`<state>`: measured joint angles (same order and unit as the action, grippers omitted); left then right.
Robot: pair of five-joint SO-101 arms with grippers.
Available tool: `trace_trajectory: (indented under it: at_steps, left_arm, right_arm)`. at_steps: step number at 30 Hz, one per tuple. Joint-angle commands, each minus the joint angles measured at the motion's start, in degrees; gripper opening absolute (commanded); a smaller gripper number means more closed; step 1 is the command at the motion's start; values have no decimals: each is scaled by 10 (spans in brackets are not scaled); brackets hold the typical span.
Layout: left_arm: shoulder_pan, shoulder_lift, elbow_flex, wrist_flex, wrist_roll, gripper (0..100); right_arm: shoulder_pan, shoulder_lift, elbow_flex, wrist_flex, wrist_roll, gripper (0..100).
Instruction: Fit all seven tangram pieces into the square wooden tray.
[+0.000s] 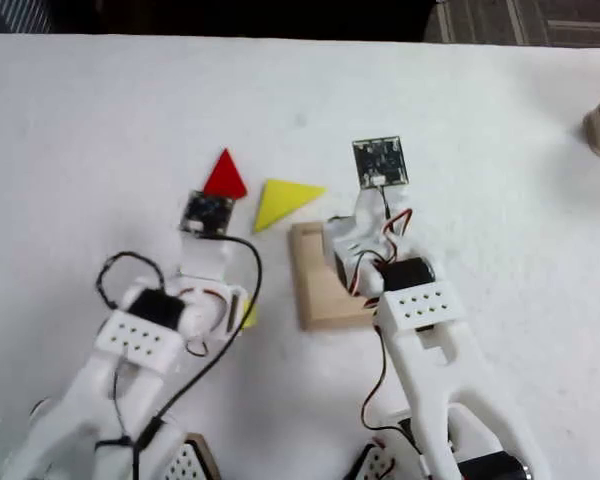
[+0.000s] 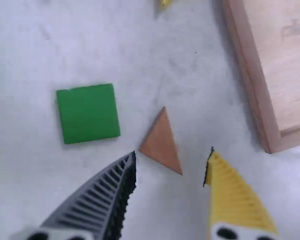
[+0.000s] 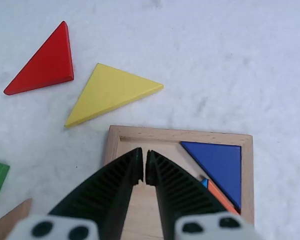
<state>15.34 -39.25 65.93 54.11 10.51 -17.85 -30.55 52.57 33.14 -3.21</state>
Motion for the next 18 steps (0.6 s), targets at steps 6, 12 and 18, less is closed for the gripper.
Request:
trace_trajectory:
  at_steps: [6,12,18]
  left_arm:
    - [11,219,-125,-5,58,259]
    - [9,320,-199,-5,62,256]
    - [-22,349,-229,-5,81,255]
  right_arm:
    - [1,-2,-4,2,7,21]
    - [11,-2,-4,-1,7,23]
    - [10,-2,-4,1,7,24]
